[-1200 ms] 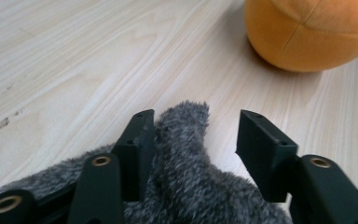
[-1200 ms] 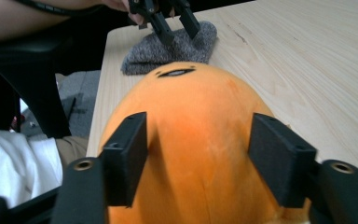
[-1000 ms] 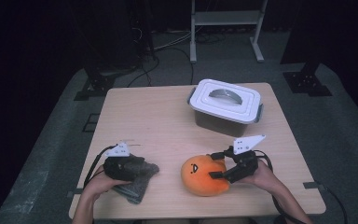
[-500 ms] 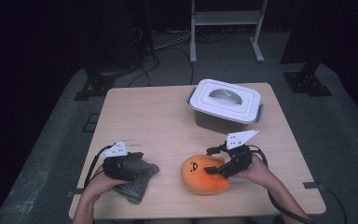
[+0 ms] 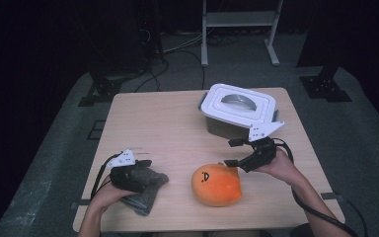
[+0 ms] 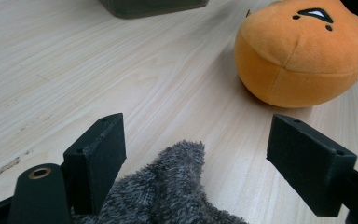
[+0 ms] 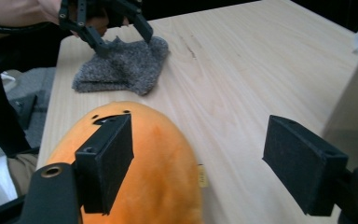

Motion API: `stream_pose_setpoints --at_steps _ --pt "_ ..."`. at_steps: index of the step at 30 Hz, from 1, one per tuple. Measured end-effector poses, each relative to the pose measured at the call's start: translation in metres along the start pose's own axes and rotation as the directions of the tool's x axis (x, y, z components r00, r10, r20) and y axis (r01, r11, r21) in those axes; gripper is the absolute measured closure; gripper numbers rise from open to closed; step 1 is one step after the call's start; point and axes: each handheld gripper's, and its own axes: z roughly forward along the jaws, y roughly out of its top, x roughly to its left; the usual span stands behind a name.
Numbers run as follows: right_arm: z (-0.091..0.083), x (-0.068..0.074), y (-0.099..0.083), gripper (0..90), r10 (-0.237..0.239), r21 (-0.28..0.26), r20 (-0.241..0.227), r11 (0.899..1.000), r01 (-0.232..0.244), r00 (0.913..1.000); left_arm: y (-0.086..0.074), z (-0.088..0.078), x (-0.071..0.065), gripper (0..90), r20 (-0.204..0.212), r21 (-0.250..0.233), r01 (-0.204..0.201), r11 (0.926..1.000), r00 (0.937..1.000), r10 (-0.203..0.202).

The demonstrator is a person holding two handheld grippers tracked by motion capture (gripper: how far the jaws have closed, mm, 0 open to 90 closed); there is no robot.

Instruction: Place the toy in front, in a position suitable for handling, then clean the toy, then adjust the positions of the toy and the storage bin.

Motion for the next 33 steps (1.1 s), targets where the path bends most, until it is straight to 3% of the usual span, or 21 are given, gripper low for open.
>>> stream_pose_setpoints --at_steps 9,18,33 --pt "-0.022 -0.022 0.024 22.2 -0.021 0.004 0.059 1.0 0.021 0.998 0.001 0.002 0.0 14.8 -0.01 0.007 0.004 1.0 0.9999 -0.004" --pt "-0.033 -0.036 0.035 22.2 -0.025 0.014 0.105 1.0 0.023 0.9942 0.002 0.003 0.0 10.3 -0.014 0.01 0.014 0.9998 0.9998 -0.014" --pt "-0.03 -0.045 0.044 22.1 -0.031 0.024 0.102 0.999 0.029 0.9943 0.003 0.002 0.0 8.8 -0.009 0.002 0.004 1.0 1.0 -0.004"
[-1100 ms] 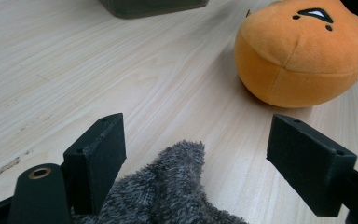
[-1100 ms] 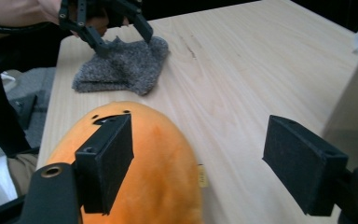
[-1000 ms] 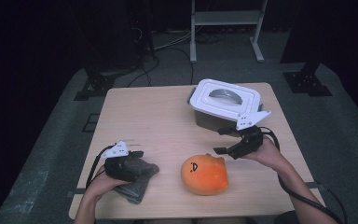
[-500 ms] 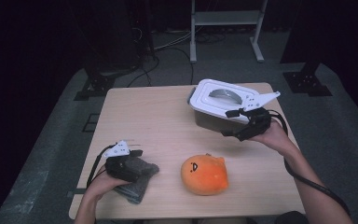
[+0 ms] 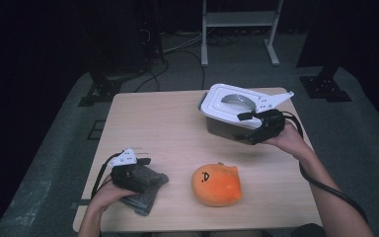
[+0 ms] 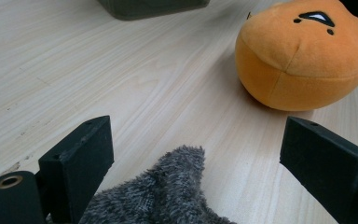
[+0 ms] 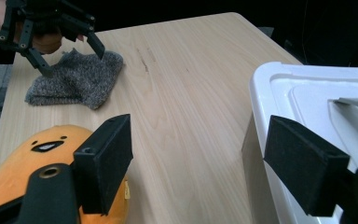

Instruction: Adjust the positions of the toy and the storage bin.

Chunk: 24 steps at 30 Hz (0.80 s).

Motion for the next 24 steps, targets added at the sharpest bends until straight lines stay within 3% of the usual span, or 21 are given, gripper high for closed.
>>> stream_pose_setpoints --at_steps 14,24 --pt "0.003 -0.016 0.012 22.8 -0.006 0.012 0.019 1.0 0.006 0.9998 0.0 0.002 0.001 8.8 0.006 0.007 -0.006 1.0 1.0 0.006" --pt "0.0 -0.035 0.023 23.4 -0.03 0.045 0.066 0.999 0.027 0.9974 0.0 0.004 0.0 8.7 0.019 0.011 -0.009 0.9999 0.9998 0.008"
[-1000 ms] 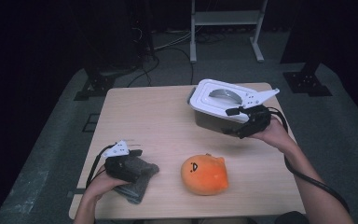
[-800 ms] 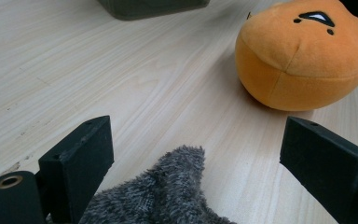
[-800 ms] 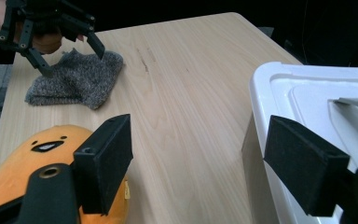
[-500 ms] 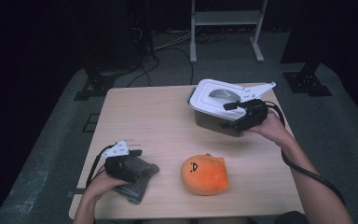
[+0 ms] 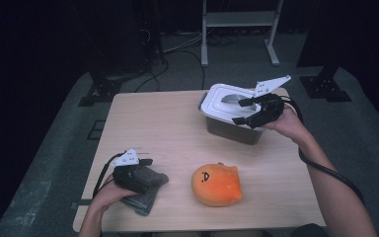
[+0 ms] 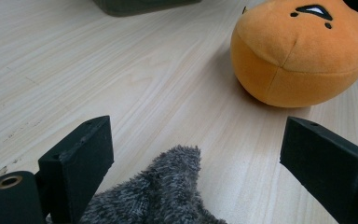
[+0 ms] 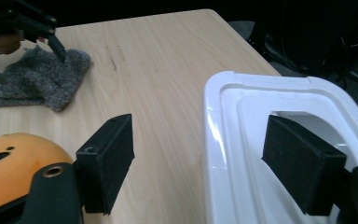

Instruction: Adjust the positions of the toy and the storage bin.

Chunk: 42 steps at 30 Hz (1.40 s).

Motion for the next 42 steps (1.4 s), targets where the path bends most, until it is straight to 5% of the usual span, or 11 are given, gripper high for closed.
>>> stream_pose_setpoints --at_steps 9,16,34,42 --pt "0.004 -0.024 0.0 24.6 0.011 -0.009 0.031 1.0 -0.011 0.9994 -0.001 -0.002 0.003 7.5 -0.003 -0.019 0.027 0.9995 0.9996 -0.027" --pt "0.007 -0.043 -0.003 27.2 0.044 -0.025 0.01 0.999 -0.044 0.999 -0.001 -0.002 0.002 7.5 -0.001 -0.017 0.026 0.9995 0.9997 -0.026" --pt "0.021 -0.075 -0.011 29.6 0.074 0.007 0.043 0.997 -0.074 0.9963 -0.001 -0.001 0.004 7.5 -0.007 -0.007 0.027 0.9996 0.9996 -0.027" --pt "0.029 -0.082 -0.017 43.5 0.093 0.018 0.058 0.995 -0.094 0.994 -0.002 0.0 0.003 7.5 -0.004 -0.005 0.033 0.9994 0.9995 -0.033"
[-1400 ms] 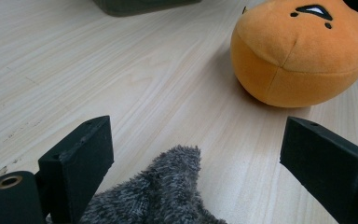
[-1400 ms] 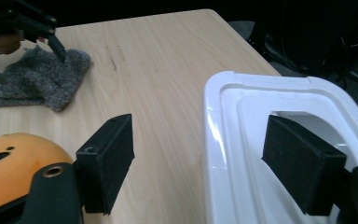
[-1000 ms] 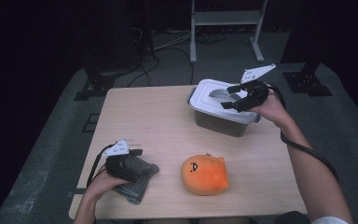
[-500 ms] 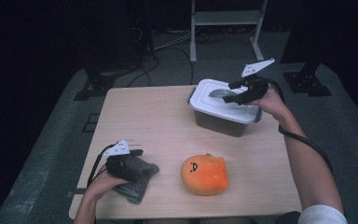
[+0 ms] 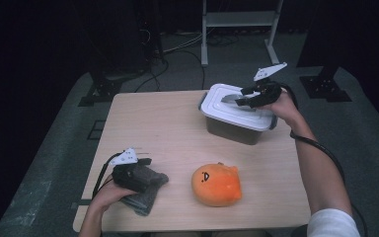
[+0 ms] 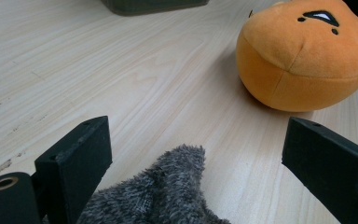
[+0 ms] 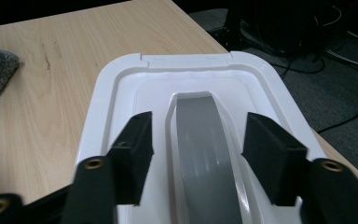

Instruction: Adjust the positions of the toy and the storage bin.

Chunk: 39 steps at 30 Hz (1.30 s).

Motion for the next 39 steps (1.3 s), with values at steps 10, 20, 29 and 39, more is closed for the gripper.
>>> stream_pose_setpoints --at_steps 10,20,29,39 --pt "0.009 0.001 -0.001 59.6 -0.014 0.006 -0.002 1.0 0.014 0.9999 -0.001 -0.001 0.0 7.5 0.008 -0.005 0.008 1.0 0.9999 -0.008" --pt "0.008 0.002 -0.002 65.5 -0.011 -0.004 -0.052 1.0 0.011 0.9986 -0.001 -0.004 0.001 7.5 -0.002 -0.009 0.013 0.9999 0.9999 -0.013" --pt "0.011 0.02 0.003 65.6 -0.066 0.002 -0.11 0.998 0.067 0.9917 -0.001 -0.003 -0.001 7.5 -0.001 -0.003 0.007 1.0 1.0 -0.007" --pt "0.019 0.041 0.009 65.7 -0.121 -0.002 -0.187 0.992 0.123 0.9748 -0.001 -0.001 -0.002 7.5 0.003 0.001 0.008 1.0 1.0 -0.008"
